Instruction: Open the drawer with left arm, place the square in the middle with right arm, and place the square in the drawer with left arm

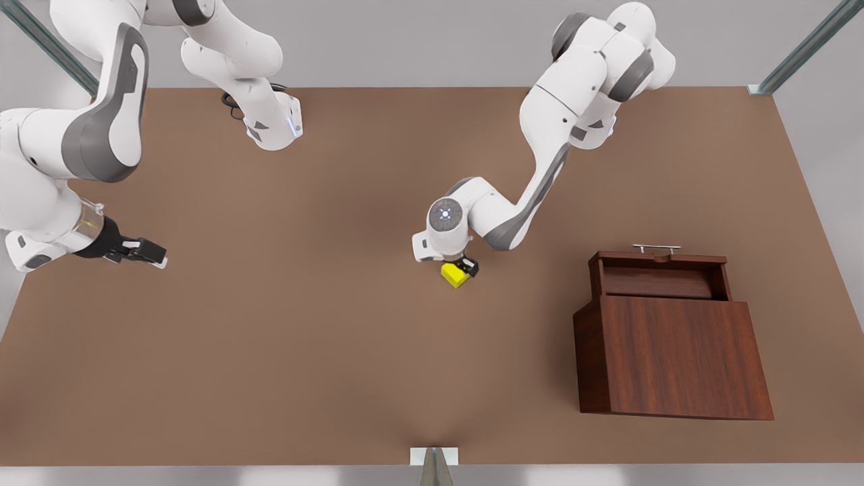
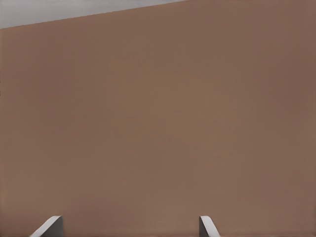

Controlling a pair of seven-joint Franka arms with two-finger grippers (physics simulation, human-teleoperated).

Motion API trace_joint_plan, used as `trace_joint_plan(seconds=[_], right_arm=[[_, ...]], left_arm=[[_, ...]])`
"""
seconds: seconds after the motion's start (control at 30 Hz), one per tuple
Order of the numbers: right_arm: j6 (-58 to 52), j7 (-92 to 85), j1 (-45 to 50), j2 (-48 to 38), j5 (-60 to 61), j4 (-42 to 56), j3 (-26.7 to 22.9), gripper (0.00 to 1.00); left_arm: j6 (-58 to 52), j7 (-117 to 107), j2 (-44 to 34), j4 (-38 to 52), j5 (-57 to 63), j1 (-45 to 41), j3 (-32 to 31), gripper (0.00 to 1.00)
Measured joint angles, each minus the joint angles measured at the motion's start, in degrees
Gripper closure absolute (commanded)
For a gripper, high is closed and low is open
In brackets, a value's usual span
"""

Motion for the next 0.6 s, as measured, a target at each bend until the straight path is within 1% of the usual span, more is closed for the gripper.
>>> trace_joint_plan(seconds=[0.53, 0.57, 0.6], right_arm=[[0.00, 0.00, -0.29, 0.00, 0.00, 0.15, -0.18, 0.00], [0.00, 0.00, -0.26, 0.04, 0.00, 0.15, -0.18, 0.00], [0.00, 0.00, -0.26, 0.00, 0.00, 0.15, -0.18, 0.00]], left_arm=[[5.49, -0.17, 6.04, -0.43, 1.81, 0.00, 0.18, 0.00], [5.59, -0.18, 6.13, -0.44, 1.81, 0.00, 0.18, 0.13], [5.63, -0.18, 6.20, -0.44, 1.81, 0.00, 0.18, 0.18]])
